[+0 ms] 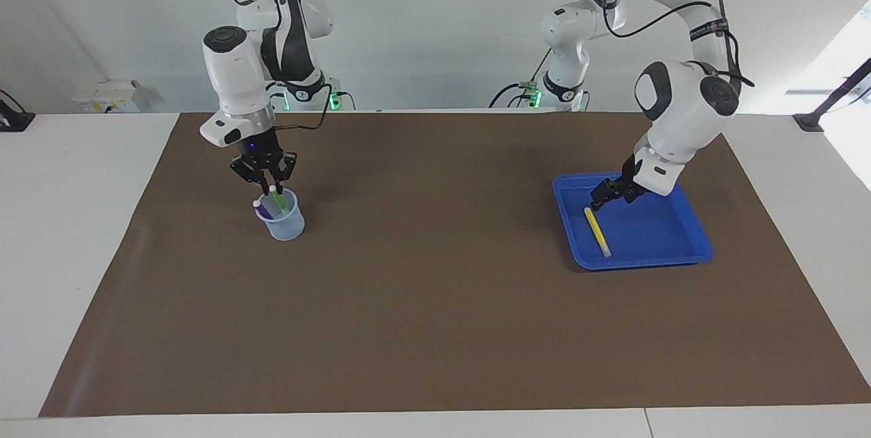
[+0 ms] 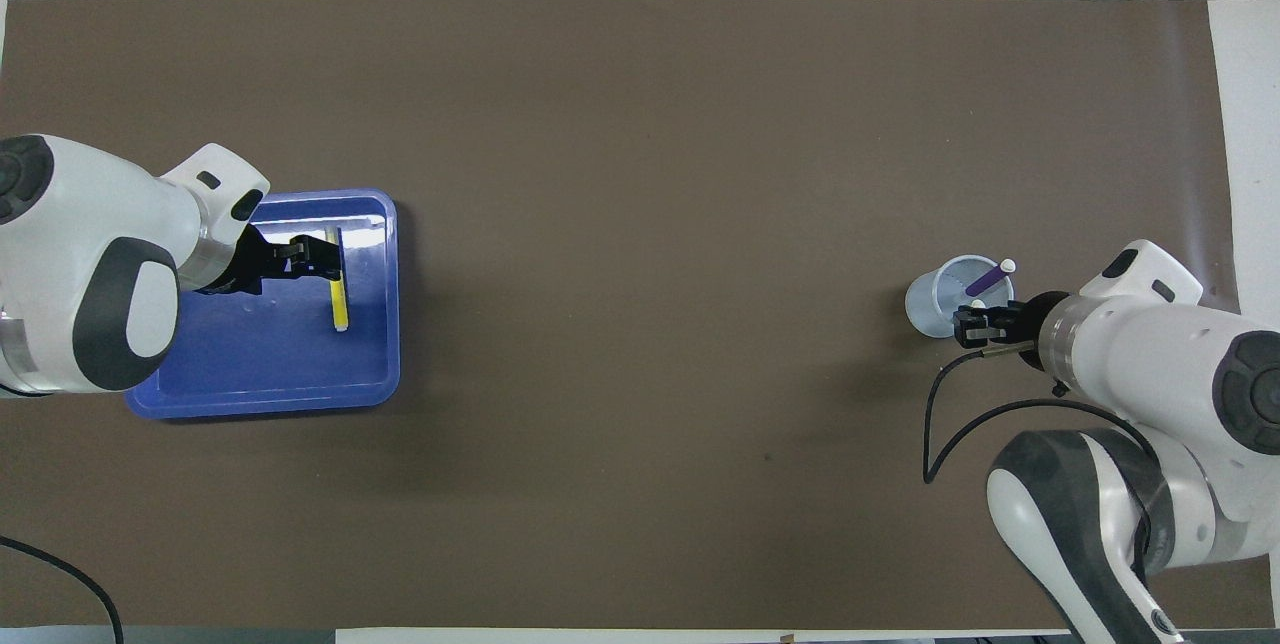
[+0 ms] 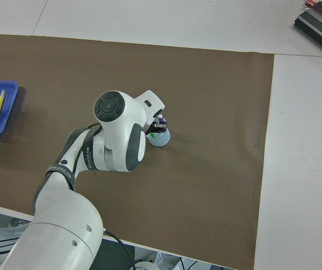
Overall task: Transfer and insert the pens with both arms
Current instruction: 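Release the green pen while the left gripper grasps the yellow pen, then bring the yellow pen to the right gripper with the left gripper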
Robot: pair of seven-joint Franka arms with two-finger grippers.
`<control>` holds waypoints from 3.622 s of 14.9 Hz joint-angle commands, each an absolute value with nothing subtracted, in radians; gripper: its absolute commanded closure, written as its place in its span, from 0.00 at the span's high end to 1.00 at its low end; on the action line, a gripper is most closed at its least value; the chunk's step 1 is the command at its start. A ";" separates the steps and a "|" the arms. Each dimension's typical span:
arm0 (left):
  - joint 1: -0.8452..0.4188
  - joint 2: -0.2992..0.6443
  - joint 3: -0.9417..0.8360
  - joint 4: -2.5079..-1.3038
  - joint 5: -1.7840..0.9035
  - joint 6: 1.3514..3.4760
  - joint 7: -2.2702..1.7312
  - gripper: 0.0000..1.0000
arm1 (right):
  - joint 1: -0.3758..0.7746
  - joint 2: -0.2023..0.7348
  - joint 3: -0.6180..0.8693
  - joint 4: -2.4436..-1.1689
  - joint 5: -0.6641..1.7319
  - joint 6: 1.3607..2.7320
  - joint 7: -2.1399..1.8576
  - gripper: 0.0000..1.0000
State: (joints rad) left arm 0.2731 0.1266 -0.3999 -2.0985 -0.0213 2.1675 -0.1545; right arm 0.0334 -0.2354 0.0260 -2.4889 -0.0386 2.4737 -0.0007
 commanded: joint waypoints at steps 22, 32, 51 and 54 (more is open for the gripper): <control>0.247 0.252 -0.399 -2.103 0.123 2.272 -0.140 0.36 | 0.031 -0.032 0.032 -1.597 -0.038 1.592 0.025 1.00; 0.265 0.253 -0.399 -2.082 0.120 2.241 -0.143 0.00 | 0.032 -0.051 0.035 -1.626 -0.038 1.580 0.029 1.00; 0.261 0.158 -0.463 -1.657 -0.602 1.696 -1.237 0.00 | 0.040 -0.038 0.271 -1.666 0.514 1.907 0.532 1.00; 0.258 0.112 -0.469 -1.739 -0.789 1.755 -1.341 0.00 | 0.041 -0.023 0.350 -1.669 0.525 1.989 0.659 1.00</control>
